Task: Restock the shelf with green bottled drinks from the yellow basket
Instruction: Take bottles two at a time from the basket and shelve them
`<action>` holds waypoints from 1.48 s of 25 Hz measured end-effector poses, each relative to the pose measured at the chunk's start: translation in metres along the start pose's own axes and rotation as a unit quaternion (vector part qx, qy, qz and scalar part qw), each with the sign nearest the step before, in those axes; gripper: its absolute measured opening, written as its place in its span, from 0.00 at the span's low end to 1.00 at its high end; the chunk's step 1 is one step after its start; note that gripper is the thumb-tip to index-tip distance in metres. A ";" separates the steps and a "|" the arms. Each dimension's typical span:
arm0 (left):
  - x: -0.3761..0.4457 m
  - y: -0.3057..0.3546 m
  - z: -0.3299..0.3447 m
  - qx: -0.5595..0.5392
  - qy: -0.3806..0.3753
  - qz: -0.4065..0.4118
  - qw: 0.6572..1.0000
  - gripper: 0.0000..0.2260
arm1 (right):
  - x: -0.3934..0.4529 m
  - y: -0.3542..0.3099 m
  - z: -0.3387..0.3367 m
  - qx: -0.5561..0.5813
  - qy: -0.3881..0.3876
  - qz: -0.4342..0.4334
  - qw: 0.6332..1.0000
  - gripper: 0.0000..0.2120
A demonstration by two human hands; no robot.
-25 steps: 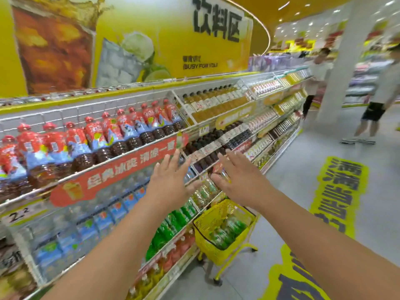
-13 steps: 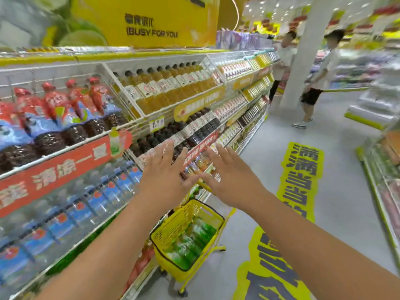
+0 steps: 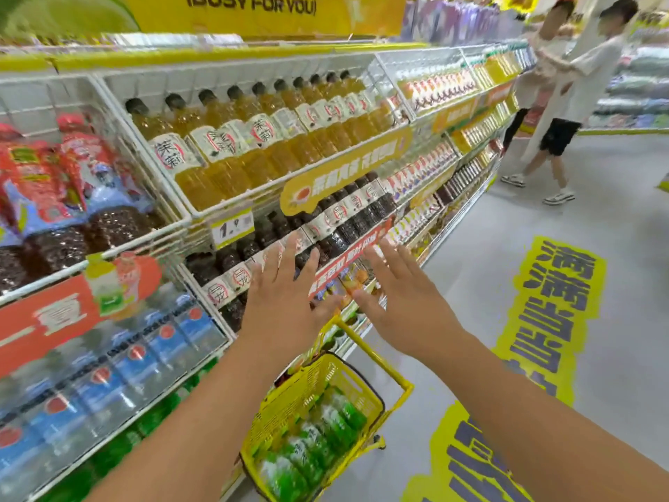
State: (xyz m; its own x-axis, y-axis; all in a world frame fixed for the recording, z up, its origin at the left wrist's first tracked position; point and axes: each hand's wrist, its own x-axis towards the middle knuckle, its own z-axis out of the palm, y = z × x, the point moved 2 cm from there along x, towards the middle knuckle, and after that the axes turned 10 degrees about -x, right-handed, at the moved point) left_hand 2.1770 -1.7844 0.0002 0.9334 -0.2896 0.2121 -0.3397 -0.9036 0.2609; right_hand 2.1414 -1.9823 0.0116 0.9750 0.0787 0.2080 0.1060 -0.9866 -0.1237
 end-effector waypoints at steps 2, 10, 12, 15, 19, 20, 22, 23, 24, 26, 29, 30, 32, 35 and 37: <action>0.019 0.007 0.021 0.013 0.007 -0.030 0.999 0.36 | 0.027 0.028 0.015 0.009 -0.017 -0.024 1.000 0.39; 0.050 0.052 0.073 -0.013 0.043 -0.198 0.979 0.35 | 0.106 0.109 0.059 0.022 -0.052 -0.165 0.985 0.42; 0.043 0.058 0.082 -0.026 0.051 -0.246 0.968 0.36 | 0.116 0.113 0.069 0.038 -0.064 -0.193 0.978 0.41; 0.030 0.054 0.098 -0.041 0.058 -0.296 0.953 0.36 | 0.125 0.112 0.090 0.058 -0.084 -0.219 0.970 0.36; 0.028 0.035 0.124 -0.046 0.044 -0.318 0.946 0.36 | 0.127 0.108 0.127 0.070 -0.096 -0.226 0.967 0.40; 0.029 0.029 0.133 -0.047 0.043 -0.320 0.945 0.36 | 0.126 0.108 0.139 0.070 -0.100 -0.224 0.967 0.40; 0.031 0.019 0.156 -0.045 0.040 -0.316 0.947 0.36 | 0.127 0.109 0.159 0.071 -0.109 -0.222 0.966 0.39; 0.030 0.016 0.169 -0.046 0.039 -0.316 0.947 0.36 | 0.127 0.110 0.168 0.074 -0.113 -0.220 0.966 0.38; 0.029 0.013 0.183 -0.051 0.035 -0.320 0.945 0.36 | 0.128 0.113 0.177 0.079 -0.117 -0.216 0.966 0.37; 0.025 0.009 0.213 -0.062 0.024 -0.333 0.940 0.36 | 0.129 0.118 0.201 0.088 -0.137 -0.204 0.965 0.36; 0.017 0.002 0.256 -0.063 0.006 -0.364 0.929 0.37 | 0.128 0.121 0.245 0.084 -0.193 -0.201 0.957 0.37; 0.015 -0.002 0.270 -0.064 0.000 -0.376 0.925 0.38 | 0.127 0.121 0.262 0.085 -0.213 -0.204 0.952 0.37; 0.009 -0.011 0.303 -0.067 -0.005 -0.402 0.913 0.38 | 0.125 0.120 0.299 0.095 -0.248 -0.214 0.940 0.37; 0.004 -0.023 0.358 -0.078 -0.021 -0.423 0.903 0.38 | 0.119 0.122 0.358 0.095 -0.262 -0.225 0.933 0.36; 0.000 -0.032 0.401 -0.089 -0.043 -0.441 0.892 0.38 | 0.115 0.125 0.403 0.096 -0.277 -0.221 0.930 0.37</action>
State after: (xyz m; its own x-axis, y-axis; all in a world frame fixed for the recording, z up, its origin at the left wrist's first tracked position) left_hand 2.2343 -1.8813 -0.3856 0.8498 0.4789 -0.2204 0.5249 -0.7299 0.4379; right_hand 2.3453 -2.0388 -0.3706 0.7730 0.5847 -0.2462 0.5019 -0.8009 -0.3264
